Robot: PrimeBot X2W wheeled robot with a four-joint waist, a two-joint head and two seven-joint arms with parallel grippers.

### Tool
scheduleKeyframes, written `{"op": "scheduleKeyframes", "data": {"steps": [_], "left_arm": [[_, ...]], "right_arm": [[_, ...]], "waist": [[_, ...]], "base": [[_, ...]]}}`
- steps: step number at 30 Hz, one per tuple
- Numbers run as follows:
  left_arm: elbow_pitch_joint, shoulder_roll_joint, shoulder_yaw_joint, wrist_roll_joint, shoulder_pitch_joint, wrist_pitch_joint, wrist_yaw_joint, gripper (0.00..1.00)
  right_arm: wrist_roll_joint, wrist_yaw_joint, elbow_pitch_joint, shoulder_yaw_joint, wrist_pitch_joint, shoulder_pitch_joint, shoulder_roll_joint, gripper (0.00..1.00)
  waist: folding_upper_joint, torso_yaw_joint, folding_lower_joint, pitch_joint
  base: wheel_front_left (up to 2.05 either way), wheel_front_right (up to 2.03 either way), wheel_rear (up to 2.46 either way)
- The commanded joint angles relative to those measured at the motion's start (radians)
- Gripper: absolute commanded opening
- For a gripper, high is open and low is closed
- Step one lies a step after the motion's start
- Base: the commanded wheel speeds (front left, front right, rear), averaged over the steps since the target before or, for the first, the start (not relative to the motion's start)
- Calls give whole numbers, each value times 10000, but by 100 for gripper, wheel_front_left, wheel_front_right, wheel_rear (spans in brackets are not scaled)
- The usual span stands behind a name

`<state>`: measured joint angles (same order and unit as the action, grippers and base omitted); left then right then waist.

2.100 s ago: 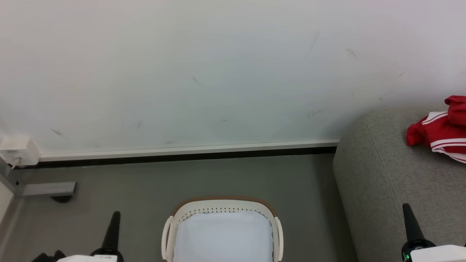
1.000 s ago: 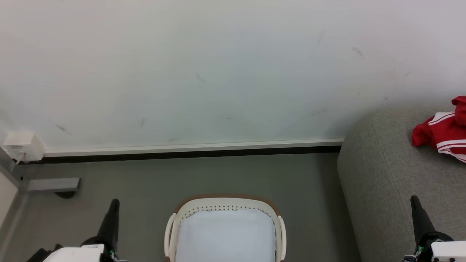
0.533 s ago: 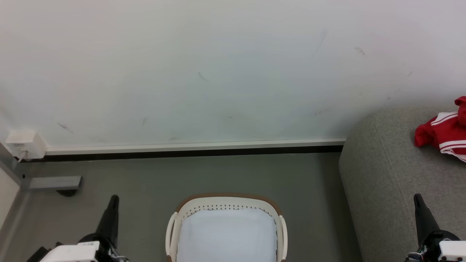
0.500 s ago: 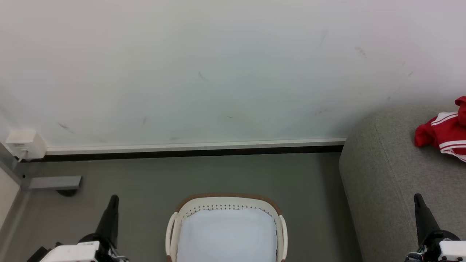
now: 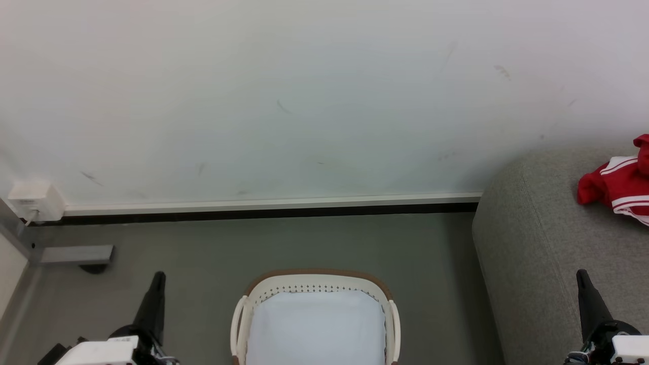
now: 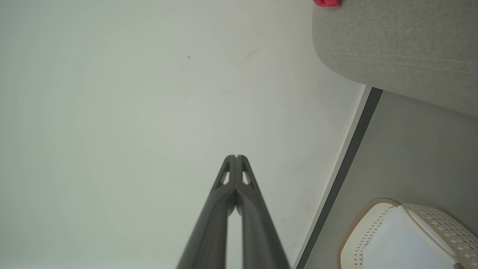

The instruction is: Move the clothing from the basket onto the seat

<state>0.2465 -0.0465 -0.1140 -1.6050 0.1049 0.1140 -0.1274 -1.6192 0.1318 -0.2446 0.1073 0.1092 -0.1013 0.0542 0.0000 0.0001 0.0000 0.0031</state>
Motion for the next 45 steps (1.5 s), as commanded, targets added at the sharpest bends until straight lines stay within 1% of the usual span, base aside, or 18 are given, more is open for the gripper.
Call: {"op": "scheduleKeyframes", "data": {"steps": [1,45], "left_arm": [[-24,-69,-12,-141,90,42,-61,0],[-27,-70,-9,-144,87,40,-61,0]], "right_arm": [[25,-21,30,40,33,-116,19,0],[74,-21,27,77,49,-121,-12,0]], "waist": [[0,-1,0,0],[0,-1,0,0]], "base": [[0,0,0],[0,0,0]]}}
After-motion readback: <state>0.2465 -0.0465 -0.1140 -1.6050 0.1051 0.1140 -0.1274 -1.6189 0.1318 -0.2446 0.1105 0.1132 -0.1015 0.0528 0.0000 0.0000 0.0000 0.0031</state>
